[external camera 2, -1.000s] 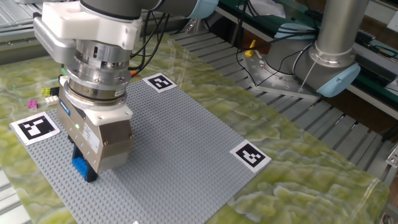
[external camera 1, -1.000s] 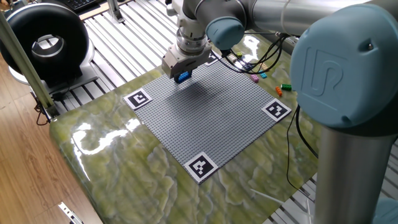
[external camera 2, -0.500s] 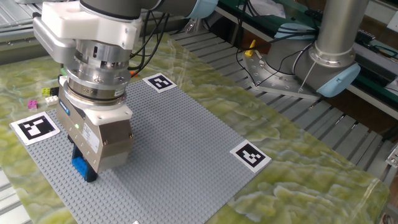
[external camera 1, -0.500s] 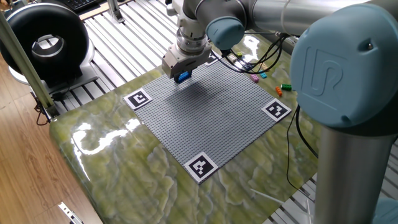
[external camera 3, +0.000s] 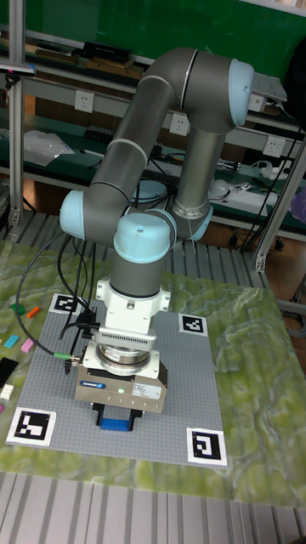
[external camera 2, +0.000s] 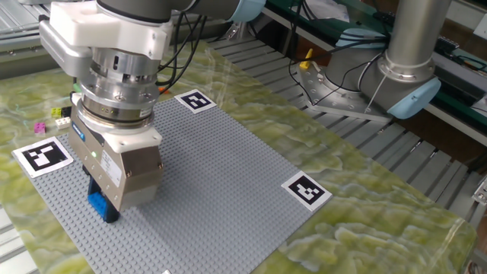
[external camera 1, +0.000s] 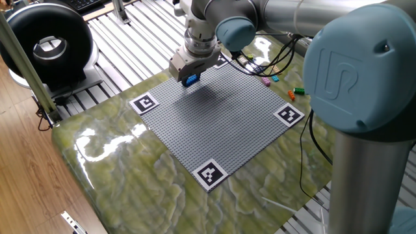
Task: Stack small Lego blocks one on top of the other
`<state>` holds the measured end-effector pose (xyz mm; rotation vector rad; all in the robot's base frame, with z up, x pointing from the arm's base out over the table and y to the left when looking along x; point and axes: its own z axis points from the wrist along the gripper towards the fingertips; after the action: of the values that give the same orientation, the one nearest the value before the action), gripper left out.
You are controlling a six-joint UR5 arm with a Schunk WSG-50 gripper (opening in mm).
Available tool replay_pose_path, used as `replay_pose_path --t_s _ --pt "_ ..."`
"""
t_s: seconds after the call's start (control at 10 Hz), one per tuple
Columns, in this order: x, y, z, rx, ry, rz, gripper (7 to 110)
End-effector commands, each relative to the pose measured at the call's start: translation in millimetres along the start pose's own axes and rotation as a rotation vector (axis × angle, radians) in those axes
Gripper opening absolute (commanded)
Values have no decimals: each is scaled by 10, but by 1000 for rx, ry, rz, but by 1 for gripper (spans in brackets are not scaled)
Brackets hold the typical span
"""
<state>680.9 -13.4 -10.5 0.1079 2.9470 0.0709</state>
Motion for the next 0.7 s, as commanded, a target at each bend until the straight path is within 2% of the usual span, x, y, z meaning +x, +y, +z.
replay_pose_path --t_s 0.0,0.6 --pt "-16 -4 -11 -10 -1 6 44" --pt "-49 -11 6 -14 -11 3 44"
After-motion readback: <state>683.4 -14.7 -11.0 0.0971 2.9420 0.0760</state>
